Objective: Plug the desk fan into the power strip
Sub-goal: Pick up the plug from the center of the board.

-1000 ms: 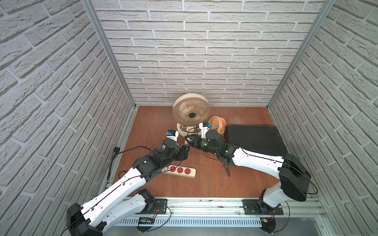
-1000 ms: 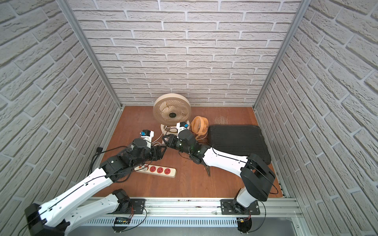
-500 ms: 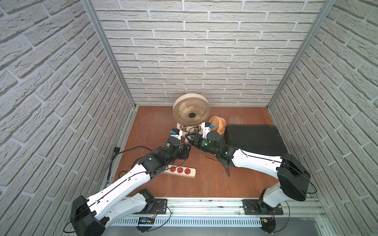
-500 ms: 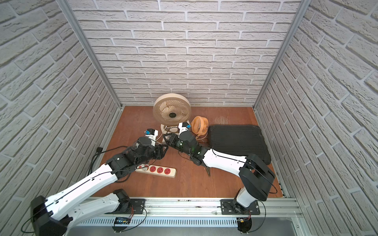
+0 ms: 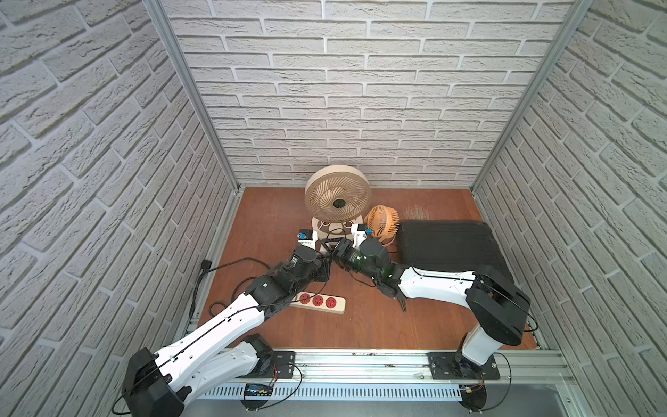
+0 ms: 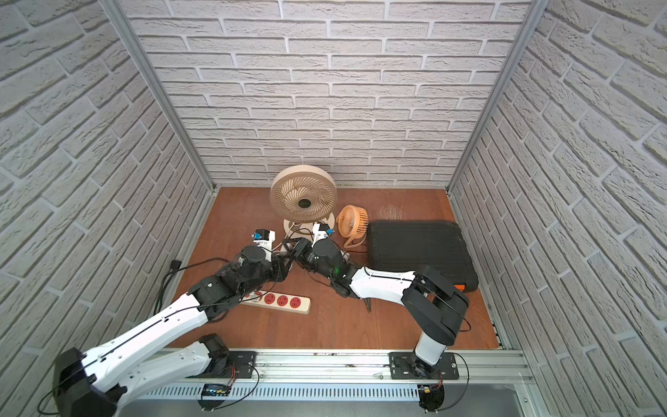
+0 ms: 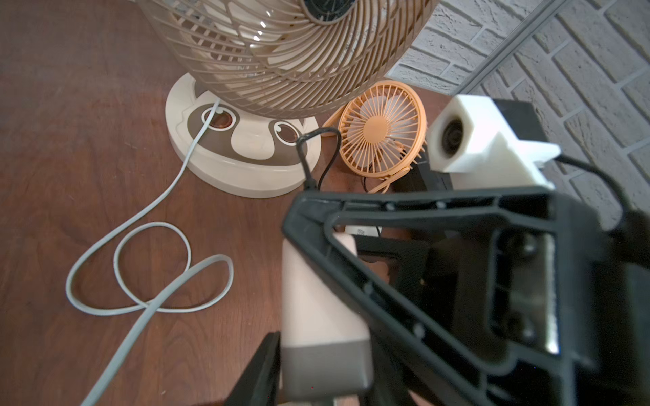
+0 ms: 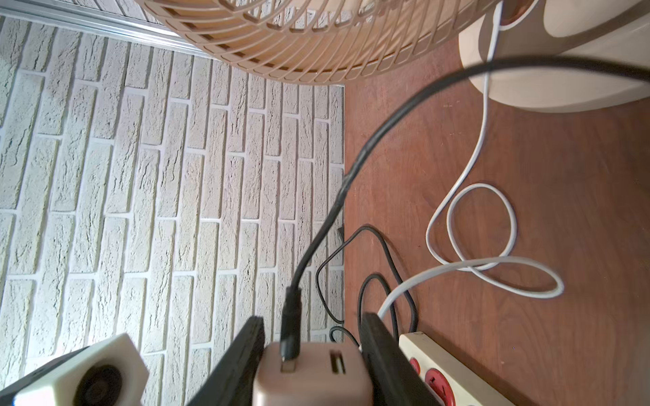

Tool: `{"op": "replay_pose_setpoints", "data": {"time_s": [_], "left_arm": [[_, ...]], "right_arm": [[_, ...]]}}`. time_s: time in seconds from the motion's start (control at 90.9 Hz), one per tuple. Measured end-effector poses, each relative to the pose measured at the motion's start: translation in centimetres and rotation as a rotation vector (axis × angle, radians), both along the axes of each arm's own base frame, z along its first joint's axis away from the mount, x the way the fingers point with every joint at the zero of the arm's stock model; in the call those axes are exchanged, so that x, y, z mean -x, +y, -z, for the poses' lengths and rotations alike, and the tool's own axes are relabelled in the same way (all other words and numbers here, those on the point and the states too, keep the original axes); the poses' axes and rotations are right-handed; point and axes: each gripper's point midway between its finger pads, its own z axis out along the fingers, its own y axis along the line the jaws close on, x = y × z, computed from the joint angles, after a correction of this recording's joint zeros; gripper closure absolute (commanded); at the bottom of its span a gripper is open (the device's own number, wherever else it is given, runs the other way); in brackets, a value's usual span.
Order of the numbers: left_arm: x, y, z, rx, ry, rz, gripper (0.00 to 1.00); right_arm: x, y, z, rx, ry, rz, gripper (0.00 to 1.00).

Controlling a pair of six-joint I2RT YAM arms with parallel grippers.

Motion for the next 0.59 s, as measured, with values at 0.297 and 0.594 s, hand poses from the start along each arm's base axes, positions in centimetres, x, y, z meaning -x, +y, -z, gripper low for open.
{"op": "replay_pose_setpoints", "data": {"time_s": [0.297,0.594], "left_arm": [[-0.01,0.19,0.22,-0.032,-0.011,0.006,1.0],[0.17,0.03,0.34,-0.043,-0.008,0.043,1.0]], "right_arm": [[0.09,-0.05,0.24,-0.006,0.015,0.006,0.9],[0.24,-0.25,0.41,0.004,-0.009,0.002,0.49]]}}
